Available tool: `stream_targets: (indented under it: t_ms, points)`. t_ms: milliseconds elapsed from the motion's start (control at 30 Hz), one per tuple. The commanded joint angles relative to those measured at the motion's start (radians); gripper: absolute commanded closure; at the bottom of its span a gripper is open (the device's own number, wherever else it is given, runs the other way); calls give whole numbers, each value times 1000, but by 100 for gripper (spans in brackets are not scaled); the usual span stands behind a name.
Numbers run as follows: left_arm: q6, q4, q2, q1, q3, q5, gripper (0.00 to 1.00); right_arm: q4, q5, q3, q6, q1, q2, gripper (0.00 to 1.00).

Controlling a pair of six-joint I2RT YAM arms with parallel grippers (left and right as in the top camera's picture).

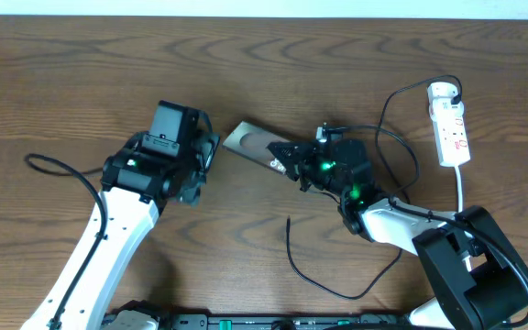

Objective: Plug charger to phone and switch on socket

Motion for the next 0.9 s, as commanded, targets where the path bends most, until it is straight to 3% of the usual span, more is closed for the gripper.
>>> stream_targets:
  t_ms: [0, 100, 600, 867]
  points:
    - [133, 93, -8, 29, 27, 90, 10, 56, -18, 14, 198, -14, -2, 99]
    - [229, 246, -5, 69, 27, 180, 10, 150, -17, 14, 284, -27, -2, 99]
    - [289, 466, 106, 132, 16, 520, 9, 362, -10, 14, 400, -37, -2, 99]
    - [343, 536, 152, 131, 16, 529, 9, 392, -1, 14, 400, -25, -2, 99]
